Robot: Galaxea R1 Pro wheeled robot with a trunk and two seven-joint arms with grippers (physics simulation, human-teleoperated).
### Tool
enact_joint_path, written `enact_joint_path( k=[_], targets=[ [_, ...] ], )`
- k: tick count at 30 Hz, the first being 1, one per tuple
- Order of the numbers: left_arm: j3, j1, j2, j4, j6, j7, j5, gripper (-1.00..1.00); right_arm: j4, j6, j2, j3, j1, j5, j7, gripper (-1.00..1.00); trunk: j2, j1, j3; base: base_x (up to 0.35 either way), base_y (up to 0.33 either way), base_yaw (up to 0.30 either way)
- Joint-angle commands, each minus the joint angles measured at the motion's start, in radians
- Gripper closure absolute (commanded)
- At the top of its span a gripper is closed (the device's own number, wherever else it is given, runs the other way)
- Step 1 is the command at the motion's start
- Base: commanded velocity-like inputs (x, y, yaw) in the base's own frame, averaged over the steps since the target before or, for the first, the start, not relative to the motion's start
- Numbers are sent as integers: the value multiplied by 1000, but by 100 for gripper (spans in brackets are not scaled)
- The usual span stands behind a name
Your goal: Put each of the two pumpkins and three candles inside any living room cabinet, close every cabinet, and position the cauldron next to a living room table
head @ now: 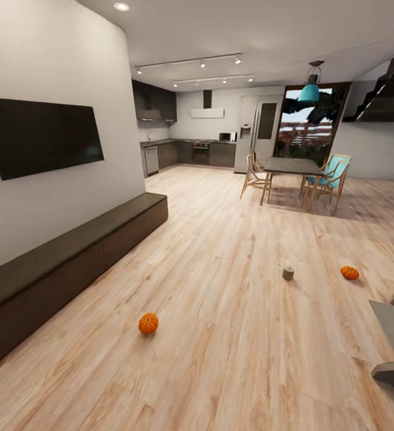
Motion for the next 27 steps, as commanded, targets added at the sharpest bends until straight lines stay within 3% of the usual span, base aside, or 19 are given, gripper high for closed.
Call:
enact_joint_path(
  k=[1, 5, 11, 14, 16, 17, 20, 23, 27],
  targets=[
    [-5, 1, 0, -2, -2, 0, -1, -100, 2, -23, 0, 0, -1, 1, -1, -100, 0, 1, -2, 293, -141, -162],
    [-7, -1, 1, -16, -1, 0, -1, -100, 7, -60, 0, 0, -1, 1, -1, -100, 0, 1, -7, 295, -125, -124],
    [-7, -22, 1, -187, 38, -3, 2, -100, 5, -31, 1, 1, -1, 5, -10, -100, 0, 1, -8, 298, -115, -17],
    [-7, -86, 1, -243, 153, -7, 4, -100, -61, 71, 3, -1, -14, 0, -11, -100, 0, 1, -8, 300, -114, -2],
    [-6, -151, 0, -257, 256, -9, 4, -100, -185, 189, 4, -2, -28, -2, -13, -100, 0, 1, -8, 301, -114, -1],
    [-6, -205, 0, -264, 311, -10, 7, -100, -287, 292, 5, -2, -35, -3, -13, -100, 0, 1, -8, 302, -114, 0],
    [-5, -300, 0, -269, 357, -9, 13, -100, -448, 459, 12, -2, -70, -4, -14, -100, 0, 1, -8, 304, -115, 0],
    [-4, -377, -3, -273, 370, -9, 13, -100, -504, 526, 38, 0, -155, 2, -23, -100, 0, 1, -8, 306, -117, 0],
    [-3, -402, -6, -307, 370, -9, 13, -100, -516, 522, 47, 0, -184, -1, -31, -100, 0, 1, -8, 309, -116, 0]
  ],
)
